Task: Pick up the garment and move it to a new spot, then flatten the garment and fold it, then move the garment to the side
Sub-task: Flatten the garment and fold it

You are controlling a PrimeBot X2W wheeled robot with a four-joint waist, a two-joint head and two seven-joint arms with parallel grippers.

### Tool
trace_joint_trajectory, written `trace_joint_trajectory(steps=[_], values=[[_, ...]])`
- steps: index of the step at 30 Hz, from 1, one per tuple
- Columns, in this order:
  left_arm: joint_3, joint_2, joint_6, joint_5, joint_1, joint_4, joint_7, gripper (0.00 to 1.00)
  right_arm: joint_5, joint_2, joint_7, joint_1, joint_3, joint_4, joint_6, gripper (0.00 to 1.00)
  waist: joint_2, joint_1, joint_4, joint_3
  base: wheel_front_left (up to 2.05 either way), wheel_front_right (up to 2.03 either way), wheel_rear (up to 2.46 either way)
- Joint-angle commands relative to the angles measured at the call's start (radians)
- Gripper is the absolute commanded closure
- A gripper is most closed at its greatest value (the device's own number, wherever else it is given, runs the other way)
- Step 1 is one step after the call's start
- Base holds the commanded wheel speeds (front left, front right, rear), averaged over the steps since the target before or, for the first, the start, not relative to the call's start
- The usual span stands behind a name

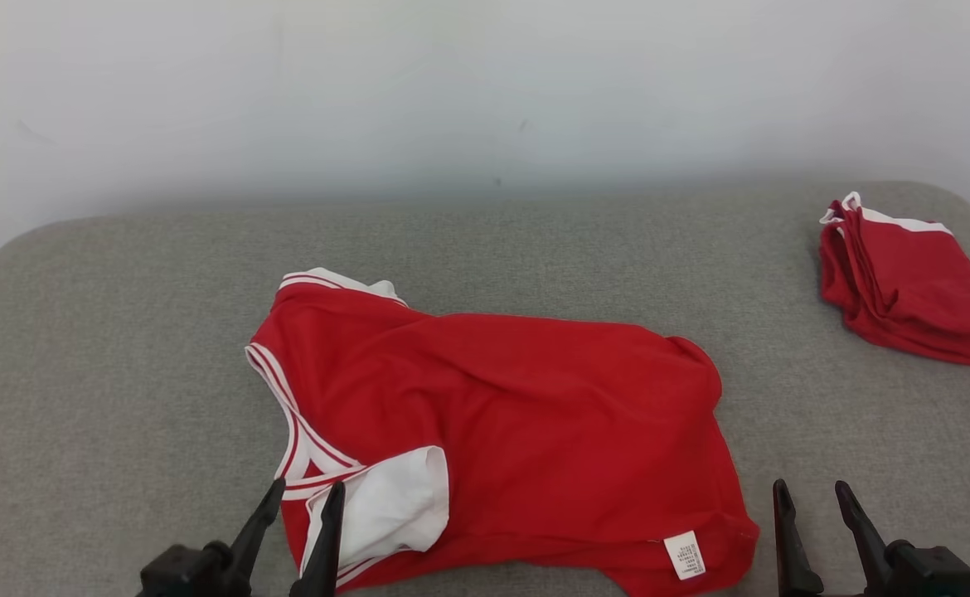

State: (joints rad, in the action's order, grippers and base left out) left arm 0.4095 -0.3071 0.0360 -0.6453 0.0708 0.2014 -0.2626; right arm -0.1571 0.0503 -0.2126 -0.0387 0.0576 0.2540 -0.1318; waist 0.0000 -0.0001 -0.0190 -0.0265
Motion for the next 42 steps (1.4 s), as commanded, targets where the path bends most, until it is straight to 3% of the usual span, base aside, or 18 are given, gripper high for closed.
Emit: trace_joint_trajectory(steps=[1,8,21,29,35,42], values=[[0.009,-0.004,0.007,0.024,0.036,0.016,0.002,0.0,0.002,0.0,-0.001,-0.001,0.002,0.0,0.003,0.0,0.0,0.0001,-0.014,-0.004,0.0,0.0,0.0],[0.009,-0.027,0.027,0.038,0.152,0.084,0.025,0.0,0.003,0.0,-0.004,0.005,0.011,0.0,0.003,0.0,0.0,0.0001,-0.039,-0.019,0.0,0.0,0.0],[-0.069,-0.215,0.085,-0.024,0.488,0.283,0.166,0.0,-0.02,0.0,-0.024,0.063,-0.02,0.025,0.003,0.0,0.0,0.0001,-0.116,-0.115,0.0,0.0,0.0],[0.01,-0.304,0.093,-0.101,0.569,0.423,0.315,0.0,-0.04,0.0,-0.046,0.102,-0.04,0.071,0.003,0.0,0.0,0.0001,-0.18,-0.175,0.0,0.0,0.0],[0.082,-0.325,0.094,-0.181,0.59,0.476,0.369,0.0,-0.043,0.0,-0.052,0.122,-0.042,0.087,0.003,0.0,0.0,0.0001,-0.199,-0.196,0.0,0.0,0.0],[0.158,-0.303,0.094,-0.255,0.619,0.553,0.428,0.0,-0.037,0.0,-0.053,0.138,-0.047,0.088,0.003,0.0,0.0,0.0001,-0.206,-0.22,0.0,0.0,0.0]])
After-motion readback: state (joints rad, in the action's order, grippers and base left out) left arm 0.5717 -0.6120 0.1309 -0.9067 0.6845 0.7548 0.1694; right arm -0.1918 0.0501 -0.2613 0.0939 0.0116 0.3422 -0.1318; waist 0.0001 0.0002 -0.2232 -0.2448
